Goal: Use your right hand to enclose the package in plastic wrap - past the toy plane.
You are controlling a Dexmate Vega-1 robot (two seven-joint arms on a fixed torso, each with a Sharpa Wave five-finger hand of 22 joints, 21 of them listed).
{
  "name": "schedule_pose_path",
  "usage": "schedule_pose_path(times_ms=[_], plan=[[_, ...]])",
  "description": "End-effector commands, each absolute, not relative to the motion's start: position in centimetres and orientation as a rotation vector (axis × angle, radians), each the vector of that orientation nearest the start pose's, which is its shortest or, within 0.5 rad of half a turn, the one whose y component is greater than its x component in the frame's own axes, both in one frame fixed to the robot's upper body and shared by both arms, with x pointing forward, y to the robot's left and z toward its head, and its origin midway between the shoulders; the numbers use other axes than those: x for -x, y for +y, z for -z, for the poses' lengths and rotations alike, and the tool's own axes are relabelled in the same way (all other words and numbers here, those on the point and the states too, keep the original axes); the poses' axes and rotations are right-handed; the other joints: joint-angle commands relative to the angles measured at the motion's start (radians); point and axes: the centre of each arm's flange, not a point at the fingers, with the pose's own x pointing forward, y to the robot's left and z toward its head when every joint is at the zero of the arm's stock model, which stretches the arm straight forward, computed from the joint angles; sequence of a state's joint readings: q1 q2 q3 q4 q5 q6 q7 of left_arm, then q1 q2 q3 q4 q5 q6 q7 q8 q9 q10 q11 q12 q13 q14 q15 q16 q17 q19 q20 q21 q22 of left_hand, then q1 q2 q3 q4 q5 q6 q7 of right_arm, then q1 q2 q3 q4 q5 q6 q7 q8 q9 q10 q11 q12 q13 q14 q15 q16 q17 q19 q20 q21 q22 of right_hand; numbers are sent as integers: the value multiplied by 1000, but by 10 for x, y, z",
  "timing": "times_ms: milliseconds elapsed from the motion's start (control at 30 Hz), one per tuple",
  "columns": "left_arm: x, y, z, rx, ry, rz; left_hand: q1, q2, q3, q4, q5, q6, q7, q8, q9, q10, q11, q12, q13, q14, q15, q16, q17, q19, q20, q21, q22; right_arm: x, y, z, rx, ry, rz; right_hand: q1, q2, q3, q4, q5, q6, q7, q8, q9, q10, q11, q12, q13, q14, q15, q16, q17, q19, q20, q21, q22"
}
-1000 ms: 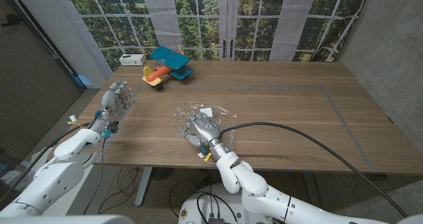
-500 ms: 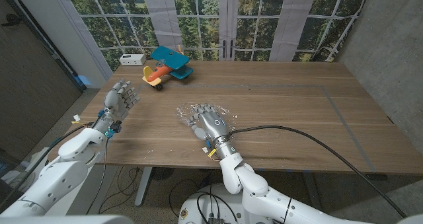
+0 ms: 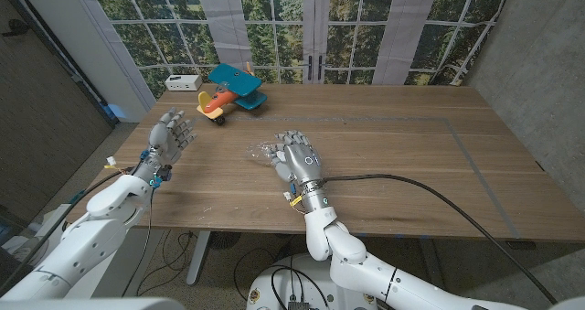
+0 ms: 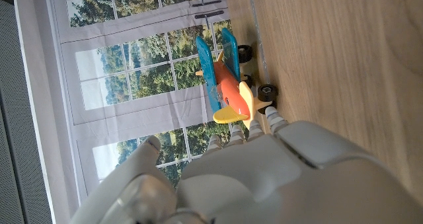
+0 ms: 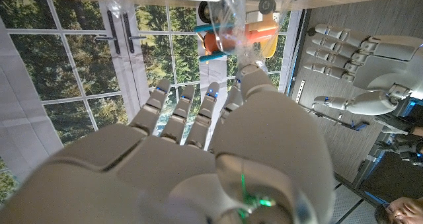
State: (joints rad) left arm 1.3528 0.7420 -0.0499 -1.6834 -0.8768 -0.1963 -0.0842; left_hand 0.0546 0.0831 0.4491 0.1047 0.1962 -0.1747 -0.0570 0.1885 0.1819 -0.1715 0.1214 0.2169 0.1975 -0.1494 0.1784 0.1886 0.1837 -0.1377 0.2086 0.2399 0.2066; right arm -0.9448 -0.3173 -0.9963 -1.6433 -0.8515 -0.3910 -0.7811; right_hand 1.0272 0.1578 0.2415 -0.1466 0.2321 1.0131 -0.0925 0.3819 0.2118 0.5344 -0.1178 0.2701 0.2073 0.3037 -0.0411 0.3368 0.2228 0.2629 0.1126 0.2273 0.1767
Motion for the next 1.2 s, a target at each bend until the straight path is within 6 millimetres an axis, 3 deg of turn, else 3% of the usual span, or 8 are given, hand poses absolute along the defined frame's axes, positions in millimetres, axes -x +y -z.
schedule_pose_path(times_ms=[33,767,1133,1200], plan=[[-542,421,67,112,-534,146,-5,-2,-2,4,4,-69,-1,2,3,-24,4,-4,2,-6,4,1,1,-4,5,0,5,-515,9,109,1059,-1005,319,4,2,9,3,-4,17,26,3,4,10,1,-3,1,13,-92,0,1,7,3,1,2],[-541,421,66,105,-547,155,-3,-4,-3,3,3,-69,-2,2,2,-29,1,-5,2,-6,4,1,1,-5,5,0,5,-548,3,111,1187,-787,324,2,3,18,8,-13,-12,17,-6,4,14,5,-12,3,37,-91,6,4,23,4,2,2],[-540,416,66,98,-546,177,-2,-5,-3,2,3,-70,-2,2,2,-30,2,-5,2,-6,4,1,1,-6,5,0,5,-551,-14,113,1157,-730,408,18,5,24,0,-19,-19,23,-7,4,19,8,-16,4,55,-97,18,8,55,-5,11,3],[-540,415,67,99,-547,177,-2,-6,-4,1,3,-70,-1,2,2,-30,1,-5,2,-5,3,1,1,-6,5,-1,5,-550,-16,114,1156,-726,420,24,5,28,-2,-21,-44,14,-17,4,21,9,-18,5,60,-97,19,8,60,-7,11,3]])
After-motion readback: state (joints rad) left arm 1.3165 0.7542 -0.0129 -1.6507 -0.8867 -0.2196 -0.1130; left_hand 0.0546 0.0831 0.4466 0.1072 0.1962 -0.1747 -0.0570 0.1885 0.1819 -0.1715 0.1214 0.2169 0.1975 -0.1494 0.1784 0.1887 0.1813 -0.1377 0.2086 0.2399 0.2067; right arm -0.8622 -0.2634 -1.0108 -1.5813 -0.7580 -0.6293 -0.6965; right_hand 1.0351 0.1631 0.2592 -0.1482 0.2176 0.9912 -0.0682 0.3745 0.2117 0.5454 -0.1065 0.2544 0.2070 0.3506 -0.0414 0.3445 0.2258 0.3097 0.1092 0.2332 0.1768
